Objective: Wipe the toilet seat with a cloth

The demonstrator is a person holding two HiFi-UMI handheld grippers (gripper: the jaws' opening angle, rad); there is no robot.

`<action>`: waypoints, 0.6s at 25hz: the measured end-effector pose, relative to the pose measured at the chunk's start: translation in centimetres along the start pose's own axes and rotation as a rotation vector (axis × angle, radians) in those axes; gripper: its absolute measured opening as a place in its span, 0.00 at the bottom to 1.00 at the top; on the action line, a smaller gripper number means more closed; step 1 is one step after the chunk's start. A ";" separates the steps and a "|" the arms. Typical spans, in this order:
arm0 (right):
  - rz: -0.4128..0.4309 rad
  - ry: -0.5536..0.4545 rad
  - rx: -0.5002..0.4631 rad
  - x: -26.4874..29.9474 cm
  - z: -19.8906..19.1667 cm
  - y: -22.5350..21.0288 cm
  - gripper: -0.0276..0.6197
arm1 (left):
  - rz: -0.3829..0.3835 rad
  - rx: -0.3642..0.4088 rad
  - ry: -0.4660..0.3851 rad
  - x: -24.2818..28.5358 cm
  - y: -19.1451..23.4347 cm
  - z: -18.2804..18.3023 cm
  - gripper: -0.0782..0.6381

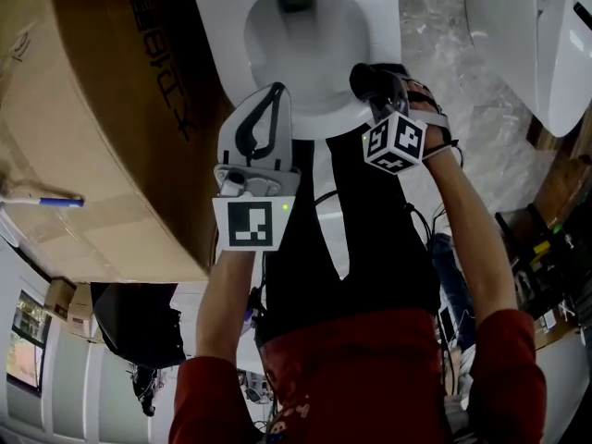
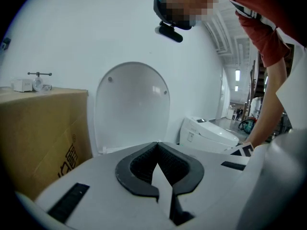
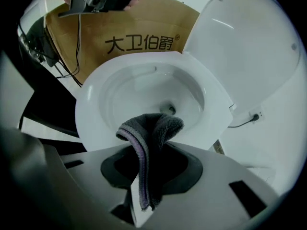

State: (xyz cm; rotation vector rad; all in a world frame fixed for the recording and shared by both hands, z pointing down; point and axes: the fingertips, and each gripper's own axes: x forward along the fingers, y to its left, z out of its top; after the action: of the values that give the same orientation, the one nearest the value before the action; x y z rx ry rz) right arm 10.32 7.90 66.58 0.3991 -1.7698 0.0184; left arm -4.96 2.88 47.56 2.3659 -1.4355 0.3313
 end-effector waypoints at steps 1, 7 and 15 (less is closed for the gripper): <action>0.016 -0.005 0.034 -0.3 0.0 1.0 0.18 | 0.006 -0.004 -0.005 -0.2 0.1 0.0 0.13; 0.084 -0.023 0.209 -1.5 0.3 5.7 0.18 | 0.035 -0.023 -0.009 -1.5 0.8 -0.6 0.13; 0.145 -0.071 0.295 -1.9 2.9 10.1 0.18 | 0.109 -0.032 -0.007 -3.9 3.4 -1.6 0.13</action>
State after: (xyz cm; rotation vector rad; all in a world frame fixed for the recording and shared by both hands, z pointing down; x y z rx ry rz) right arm 5.15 17.27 66.07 0.4864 -1.8684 0.3757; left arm -9.82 5.24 48.18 2.2709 -1.5653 0.3261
